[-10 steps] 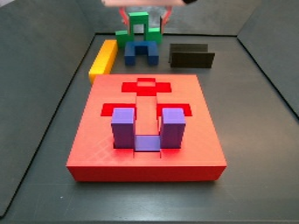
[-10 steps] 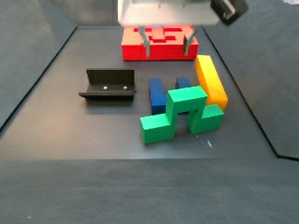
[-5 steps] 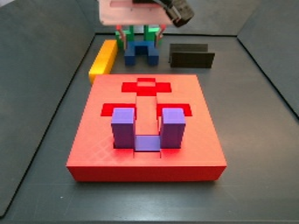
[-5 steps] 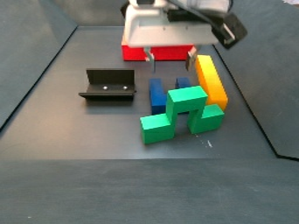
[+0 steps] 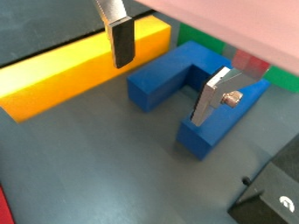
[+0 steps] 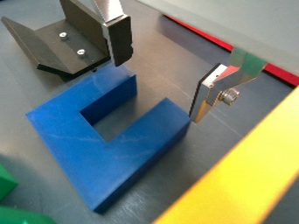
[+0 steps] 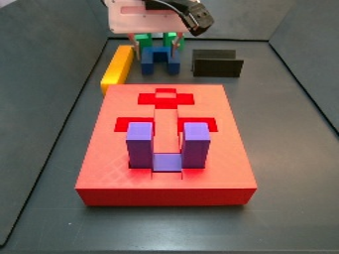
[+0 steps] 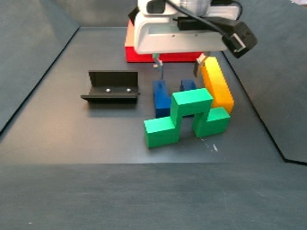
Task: Pick up the blue object. Move up. Place the blue object on the fixture. Regrasp the blue object. Move to above the board. Insert the blue object.
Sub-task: Pick up the blue object.
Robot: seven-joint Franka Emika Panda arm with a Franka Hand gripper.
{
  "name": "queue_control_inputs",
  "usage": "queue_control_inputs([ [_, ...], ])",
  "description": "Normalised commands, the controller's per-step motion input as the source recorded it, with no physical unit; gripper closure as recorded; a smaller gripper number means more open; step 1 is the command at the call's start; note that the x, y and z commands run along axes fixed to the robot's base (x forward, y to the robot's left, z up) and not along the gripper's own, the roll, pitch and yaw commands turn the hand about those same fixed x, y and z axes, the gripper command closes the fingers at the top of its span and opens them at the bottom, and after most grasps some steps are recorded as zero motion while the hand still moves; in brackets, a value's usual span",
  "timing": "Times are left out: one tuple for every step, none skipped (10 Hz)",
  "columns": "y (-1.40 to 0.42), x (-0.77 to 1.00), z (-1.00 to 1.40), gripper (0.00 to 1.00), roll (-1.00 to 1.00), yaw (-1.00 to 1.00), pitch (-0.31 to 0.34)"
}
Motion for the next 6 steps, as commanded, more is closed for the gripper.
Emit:
queue_control_inputs([
  [0.13, -0.32, -0.17, 0.0, 0.14, -0.09, -0.023],
  [0.11, -0.29, -0.23, 0.0, 0.11, -0.09, -0.057],
  [0.05, -0.25, -0.31, 0.0, 0.15, -0.11, -0.057],
  [0.0, -0.19, -0.3, 0.0, 0.13, -0.15, -0.06],
  [0.0, -0.08, -0.3, 0.0, 0.06, -0.14, -0.083],
  [0.0, -0.05, -0.41, 0.0, 0.08, -0.14, -0.124],
])
